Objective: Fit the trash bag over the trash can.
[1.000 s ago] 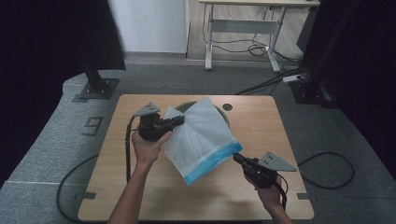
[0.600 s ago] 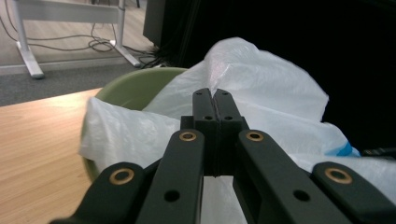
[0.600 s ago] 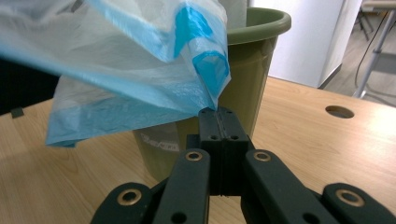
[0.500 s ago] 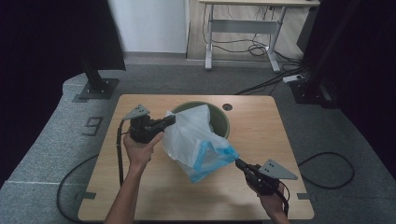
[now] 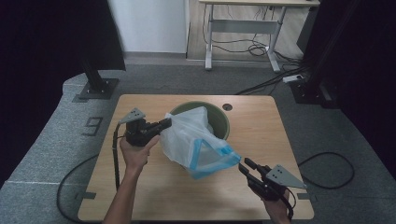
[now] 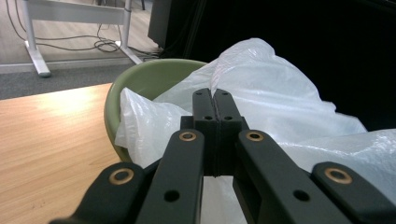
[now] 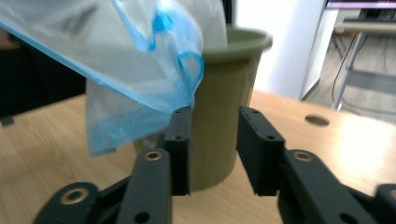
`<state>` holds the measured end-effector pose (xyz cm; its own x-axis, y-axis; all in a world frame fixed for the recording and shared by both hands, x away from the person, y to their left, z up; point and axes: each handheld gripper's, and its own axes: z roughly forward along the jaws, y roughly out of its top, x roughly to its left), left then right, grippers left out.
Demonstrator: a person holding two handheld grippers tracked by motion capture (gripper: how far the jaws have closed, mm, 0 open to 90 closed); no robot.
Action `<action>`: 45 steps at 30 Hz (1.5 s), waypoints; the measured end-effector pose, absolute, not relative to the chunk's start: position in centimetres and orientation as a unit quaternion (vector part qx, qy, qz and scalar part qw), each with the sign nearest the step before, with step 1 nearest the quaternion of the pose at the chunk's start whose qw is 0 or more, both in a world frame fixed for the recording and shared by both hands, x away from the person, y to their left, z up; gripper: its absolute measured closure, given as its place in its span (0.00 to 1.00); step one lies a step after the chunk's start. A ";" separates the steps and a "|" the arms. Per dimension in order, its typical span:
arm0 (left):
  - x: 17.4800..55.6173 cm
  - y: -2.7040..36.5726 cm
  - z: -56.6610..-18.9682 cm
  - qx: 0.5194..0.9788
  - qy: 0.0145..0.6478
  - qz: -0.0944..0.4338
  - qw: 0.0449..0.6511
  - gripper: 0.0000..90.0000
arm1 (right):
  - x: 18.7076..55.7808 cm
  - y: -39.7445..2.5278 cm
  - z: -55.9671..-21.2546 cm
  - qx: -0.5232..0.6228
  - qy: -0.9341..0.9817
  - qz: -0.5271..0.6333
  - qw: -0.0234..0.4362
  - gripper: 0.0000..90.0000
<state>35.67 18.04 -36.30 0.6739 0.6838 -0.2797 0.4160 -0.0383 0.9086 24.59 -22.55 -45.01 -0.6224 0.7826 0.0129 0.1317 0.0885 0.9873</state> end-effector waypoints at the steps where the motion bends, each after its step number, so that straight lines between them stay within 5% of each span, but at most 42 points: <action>1: 35.7 18.0 -36.3 0.711 0.387 0.116 0.576 1.00 | 24.4 -22.7 -44.6 0.333 0.680 0.590 0.281 0.68; 14: 35.9 17.2 -36.4 0.714 0.385 0.111 0.574 1.00 | 24.8 -21.4 -42.9 0.315 0.691 0.594 0.267 0.61; 20: 35.8 17.5 -36.3 0.713 0.386 0.114 0.574 1.00 | 26.4 -20.4 -43.6 0.300 0.718 0.582 0.238 0.97; 28: 35.5 18.8 -36.4 0.702 0.395 0.124 0.579 1.00 | 24.9 -20.7 -44.1 0.288 0.725 0.570 0.256 0.98; 45: 34.5 21.4 -37.2 0.690 0.410 0.136 0.581 1.00 | 23.6 -19.3 -49.3 0.301 0.755 0.548 0.198 0.98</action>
